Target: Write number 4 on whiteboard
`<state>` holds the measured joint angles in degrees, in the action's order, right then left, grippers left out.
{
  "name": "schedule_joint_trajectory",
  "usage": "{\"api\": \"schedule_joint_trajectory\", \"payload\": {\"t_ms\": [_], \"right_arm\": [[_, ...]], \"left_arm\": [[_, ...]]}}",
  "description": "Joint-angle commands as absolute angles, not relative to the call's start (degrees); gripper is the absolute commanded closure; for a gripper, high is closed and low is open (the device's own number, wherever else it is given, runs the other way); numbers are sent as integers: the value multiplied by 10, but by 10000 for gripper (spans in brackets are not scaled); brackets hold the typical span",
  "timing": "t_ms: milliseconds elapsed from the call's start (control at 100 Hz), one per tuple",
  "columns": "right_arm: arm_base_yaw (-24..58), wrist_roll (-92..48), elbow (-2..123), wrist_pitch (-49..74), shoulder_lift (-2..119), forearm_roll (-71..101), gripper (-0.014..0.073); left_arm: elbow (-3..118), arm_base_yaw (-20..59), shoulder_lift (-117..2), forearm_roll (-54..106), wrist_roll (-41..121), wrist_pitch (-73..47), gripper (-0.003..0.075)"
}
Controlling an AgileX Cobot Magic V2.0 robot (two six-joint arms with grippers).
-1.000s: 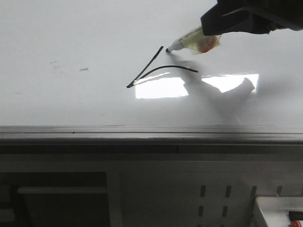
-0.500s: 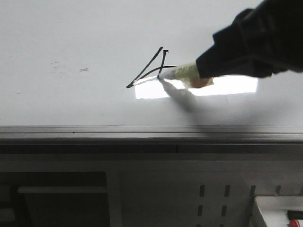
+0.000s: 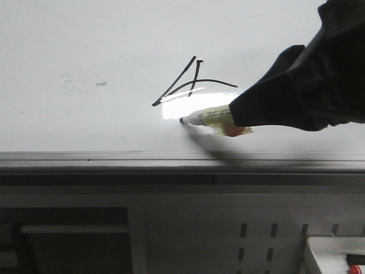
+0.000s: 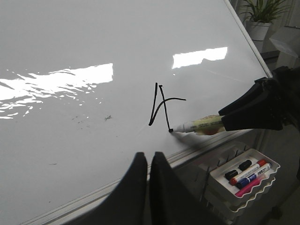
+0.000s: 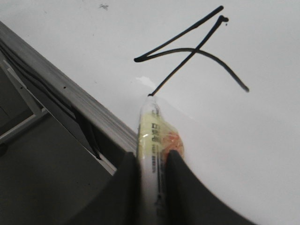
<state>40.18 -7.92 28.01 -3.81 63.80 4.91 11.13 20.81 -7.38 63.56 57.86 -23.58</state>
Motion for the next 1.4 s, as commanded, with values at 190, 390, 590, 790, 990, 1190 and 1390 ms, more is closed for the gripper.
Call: {"api": "schedule_joint_trajectory", "payload": {"t_ms": [190, 390, 590, 790, 990, 1190, 1390], "right_arm": [[478, -82, 339, -51, 515, 0, 637], [522, -82, 380, 66, 478, -26, 637], [550, -82, 414, 149, 501, -60, 640], [605, -122, 476, 212, 551, -68, 640], [650, -146, 546, 256, 597, -69, 640], [686, -165, 582, 264, 618, -72, 640], [689, -165, 588, 273, 628, -72, 640]], "left_arm": [[132, 206, -78, 704, 574, -252, 740], [196, 206, -90, 543, 577, -345, 648], [313, 206, -176, 433, 577, -458, 274], [425, 240, -275, 434, 627, -526, 344], [493, 315, -353, 401, 639, -577, 352], [517, 369, -425, 387, 639, -592, 352], [545, 383, -476, 387, 639, -576, 352]]}}
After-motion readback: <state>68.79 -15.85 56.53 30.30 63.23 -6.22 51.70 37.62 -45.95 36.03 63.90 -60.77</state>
